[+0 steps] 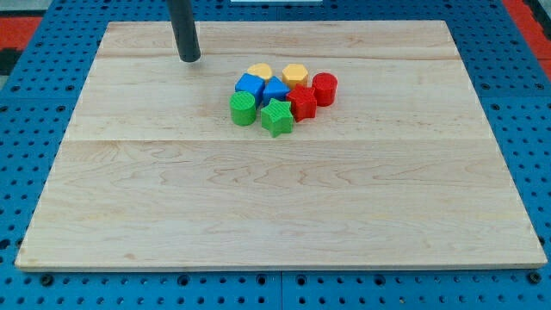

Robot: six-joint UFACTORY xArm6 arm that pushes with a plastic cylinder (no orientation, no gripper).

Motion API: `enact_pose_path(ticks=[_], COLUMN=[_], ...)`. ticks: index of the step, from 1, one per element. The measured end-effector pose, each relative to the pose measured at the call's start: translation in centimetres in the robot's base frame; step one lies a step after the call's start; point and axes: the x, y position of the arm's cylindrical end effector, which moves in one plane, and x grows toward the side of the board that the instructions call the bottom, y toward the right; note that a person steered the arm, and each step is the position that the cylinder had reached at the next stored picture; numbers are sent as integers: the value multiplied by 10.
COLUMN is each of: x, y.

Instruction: Move the arm above the yellow hexagon

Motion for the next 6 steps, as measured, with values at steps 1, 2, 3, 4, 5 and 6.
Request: enact_pose_path(ticks=[1,2,3,4,5,6], x=[1,0,1,1,-13,-9], y=[0,-3,-3,2,55,125])
